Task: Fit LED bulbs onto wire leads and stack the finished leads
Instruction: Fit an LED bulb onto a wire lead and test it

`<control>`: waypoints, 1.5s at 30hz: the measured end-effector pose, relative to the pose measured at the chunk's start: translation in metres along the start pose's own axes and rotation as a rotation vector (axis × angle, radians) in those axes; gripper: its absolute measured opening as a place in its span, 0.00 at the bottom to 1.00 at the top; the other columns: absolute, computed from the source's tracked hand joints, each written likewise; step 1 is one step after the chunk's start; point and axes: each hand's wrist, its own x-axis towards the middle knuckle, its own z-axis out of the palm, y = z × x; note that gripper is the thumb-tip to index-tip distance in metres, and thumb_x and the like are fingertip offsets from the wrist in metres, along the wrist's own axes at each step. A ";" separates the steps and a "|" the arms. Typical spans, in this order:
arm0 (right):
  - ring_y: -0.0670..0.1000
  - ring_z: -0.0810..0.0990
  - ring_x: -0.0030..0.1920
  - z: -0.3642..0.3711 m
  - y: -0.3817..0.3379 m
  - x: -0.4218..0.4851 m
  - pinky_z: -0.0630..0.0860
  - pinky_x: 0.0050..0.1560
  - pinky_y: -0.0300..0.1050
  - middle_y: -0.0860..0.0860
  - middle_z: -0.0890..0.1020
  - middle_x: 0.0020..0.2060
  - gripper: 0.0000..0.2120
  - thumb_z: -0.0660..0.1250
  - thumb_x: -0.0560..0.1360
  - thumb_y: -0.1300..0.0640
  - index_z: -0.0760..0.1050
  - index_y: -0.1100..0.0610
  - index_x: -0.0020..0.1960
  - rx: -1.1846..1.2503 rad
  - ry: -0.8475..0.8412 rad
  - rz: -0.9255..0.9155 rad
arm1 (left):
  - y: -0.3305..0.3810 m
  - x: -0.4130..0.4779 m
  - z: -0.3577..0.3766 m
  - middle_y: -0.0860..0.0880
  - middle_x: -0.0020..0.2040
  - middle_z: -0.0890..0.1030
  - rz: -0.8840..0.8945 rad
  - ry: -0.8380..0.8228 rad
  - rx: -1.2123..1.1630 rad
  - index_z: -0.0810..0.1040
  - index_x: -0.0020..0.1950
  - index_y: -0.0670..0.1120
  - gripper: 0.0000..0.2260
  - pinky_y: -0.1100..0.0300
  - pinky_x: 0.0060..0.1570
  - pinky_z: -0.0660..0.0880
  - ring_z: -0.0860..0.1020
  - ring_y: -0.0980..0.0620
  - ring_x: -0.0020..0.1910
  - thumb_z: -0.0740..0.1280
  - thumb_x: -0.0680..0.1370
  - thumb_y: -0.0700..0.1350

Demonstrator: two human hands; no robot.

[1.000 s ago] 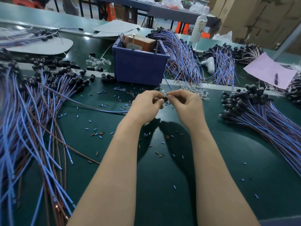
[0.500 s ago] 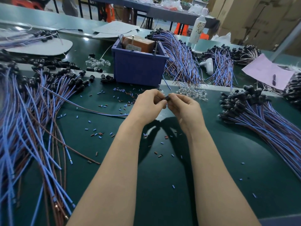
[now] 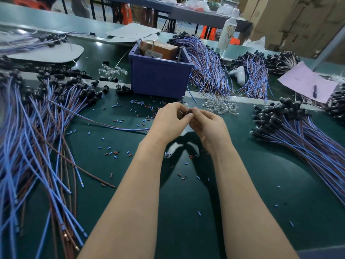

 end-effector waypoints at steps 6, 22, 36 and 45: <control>0.48 0.73 0.35 0.002 0.001 0.000 0.75 0.41 0.37 0.54 0.77 0.35 0.09 0.61 0.79 0.62 0.75 0.61 0.41 0.021 -0.024 -0.065 | 0.000 -0.001 -0.009 0.50 0.39 0.83 0.017 -0.071 -0.167 0.78 0.43 0.48 0.03 0.52 0.54 0.77 0.82 0.50 0.45 0.67 0.77 0.43; 0.43 0.69 0.30 -0.017 -0.007 0.003 0.67 0.31 0.33 0.48 0.72 0.32 0.11 0.58 0.81 0.56 0.70 0.54 0.40 -0.222 0.368 -0.295 | 0.005 0.001 -0.012 0.54 0.45 0.79 0.035 0.152 0.043 0.79 0.50 0.53 0.03 0.53 0.60 0.70 0.77 0.51 0.50 0.67 0.77 0.47; 0.47 0.78 0.41 0.006 -0.020 -0.014 0.77 0.48 0.40 0.51 0.80 0.39 0.08 0.66 0.75 0.68 0.75 0.55 0.45 -0.256 0.042 -0.449 | 0.001 0.002 -0.009 0.51 0.47 0.81 0.225 0.215 -0.252 0.73 0.49 0.49 0.12 0.70 0.51 0.74 0.80 0.55 0.48 0.61 0.76 0.31; 0.44 0.80 0.43 0.011 -0.020 -0.017 0.75 0.47 0.34 0.50 0.82 0.41 0.06 0.67 0.75 0.65 0.79 0.57 0.48 -0.461 0.073 -0.596 | 0.001 0.002 -0.010 0.56 0.44 0.80 0.189 0.174 -0.239 0.74 0.49 0.50 0.12 0.76 0.49 0.72 0.79 0.61 0.47 0.61 0.76 0.32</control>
